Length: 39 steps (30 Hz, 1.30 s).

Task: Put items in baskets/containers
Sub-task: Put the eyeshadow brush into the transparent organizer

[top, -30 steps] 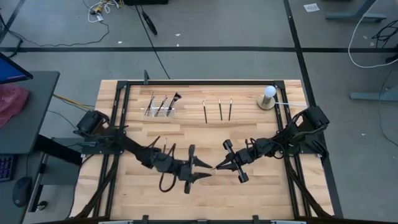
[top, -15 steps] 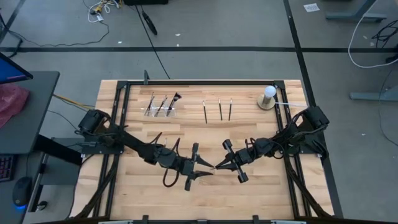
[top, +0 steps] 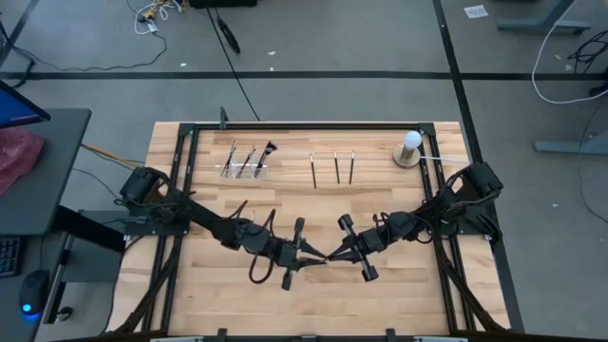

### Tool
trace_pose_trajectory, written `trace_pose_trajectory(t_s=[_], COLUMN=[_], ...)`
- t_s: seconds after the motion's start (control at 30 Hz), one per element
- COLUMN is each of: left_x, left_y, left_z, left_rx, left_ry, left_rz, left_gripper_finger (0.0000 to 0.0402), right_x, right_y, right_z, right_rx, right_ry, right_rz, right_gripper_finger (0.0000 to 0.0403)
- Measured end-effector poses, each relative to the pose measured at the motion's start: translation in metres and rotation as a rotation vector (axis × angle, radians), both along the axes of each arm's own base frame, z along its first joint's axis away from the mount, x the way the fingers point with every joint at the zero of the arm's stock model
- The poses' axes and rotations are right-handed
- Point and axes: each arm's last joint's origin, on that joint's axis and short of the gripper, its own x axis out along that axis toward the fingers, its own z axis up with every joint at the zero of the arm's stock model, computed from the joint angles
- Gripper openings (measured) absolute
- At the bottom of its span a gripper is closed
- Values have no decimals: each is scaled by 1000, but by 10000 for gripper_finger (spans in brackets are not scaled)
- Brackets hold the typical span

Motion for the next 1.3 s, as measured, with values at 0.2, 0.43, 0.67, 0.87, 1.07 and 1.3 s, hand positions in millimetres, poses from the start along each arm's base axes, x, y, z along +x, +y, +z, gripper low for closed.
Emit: trace_pose_trajectory(t_s=[0.2,0.43,0.67,0.87,1.07,1.3], left_x=[0,0,0,0,-1,-10], left_y=[-1,0,0,0,-1,-6], left_z=[2,2,4,4,1,3], left_rx=[-7,-13,-18,-13,-15,11], left_ry=[-18,-20,-38,-38,-6,89], left_rz=[-16,-18,-19,-17,2,169], left_gripper_finger=[46,46,28,10,7,5], right_x=[0,0,0,0,1,-9], right_y=[0,0,0,0,0,-10], right_z=[0,0,-1,-1,-4,-11], right_rx=[-2,-2,-1,0,-8,67], right_ry=[4,5,6,8,46,150], right_rz=[2,0,-6,-8,-13,-74], right_gripper_finger=[10,10,10,10,11,68])
